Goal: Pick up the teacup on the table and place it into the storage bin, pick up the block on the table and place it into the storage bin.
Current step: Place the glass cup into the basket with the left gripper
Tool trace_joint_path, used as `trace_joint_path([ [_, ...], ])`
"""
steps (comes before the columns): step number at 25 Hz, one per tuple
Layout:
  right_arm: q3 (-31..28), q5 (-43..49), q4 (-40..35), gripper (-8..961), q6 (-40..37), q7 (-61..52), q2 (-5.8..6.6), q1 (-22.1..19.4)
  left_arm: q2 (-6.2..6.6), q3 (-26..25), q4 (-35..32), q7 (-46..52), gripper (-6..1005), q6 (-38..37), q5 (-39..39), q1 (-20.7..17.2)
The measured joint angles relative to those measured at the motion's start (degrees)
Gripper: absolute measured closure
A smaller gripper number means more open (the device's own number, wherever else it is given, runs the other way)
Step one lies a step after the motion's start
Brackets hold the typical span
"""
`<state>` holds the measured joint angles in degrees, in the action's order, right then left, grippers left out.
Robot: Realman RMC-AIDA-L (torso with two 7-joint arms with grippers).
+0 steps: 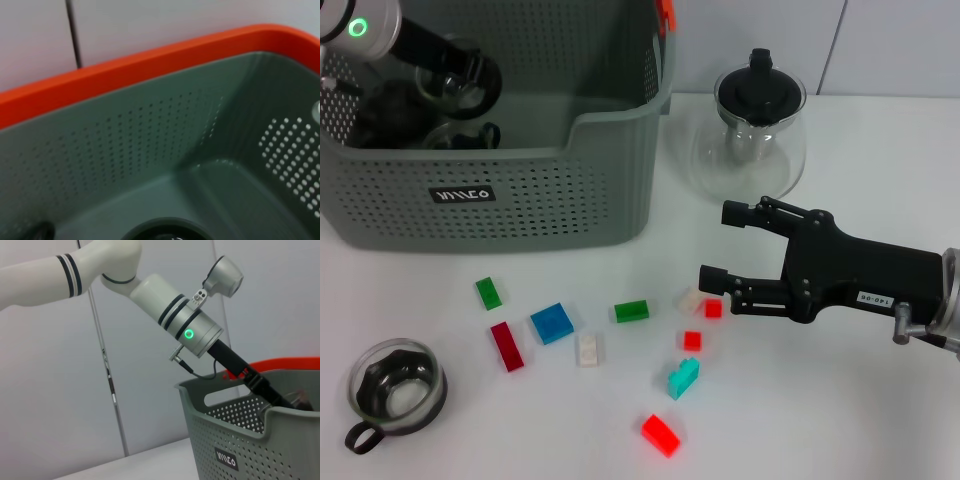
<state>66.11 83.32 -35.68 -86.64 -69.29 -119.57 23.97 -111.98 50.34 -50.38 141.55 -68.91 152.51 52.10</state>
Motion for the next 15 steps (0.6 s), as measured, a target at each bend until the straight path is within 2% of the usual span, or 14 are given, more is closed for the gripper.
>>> trace_joint_path([
  [7,0.0,0.0,0.0,11,0.3,-0.2,0.18,0.4,0.61,-0.5,0.0,1.5,952,-1.6,1.3,-0.3],
  [15,0.2,0.0,0.0,11,0.5,-0.2,0.16,0.5,0.07,0.1,2.6,3.0,936,-0.5,6.7,1.5],
])
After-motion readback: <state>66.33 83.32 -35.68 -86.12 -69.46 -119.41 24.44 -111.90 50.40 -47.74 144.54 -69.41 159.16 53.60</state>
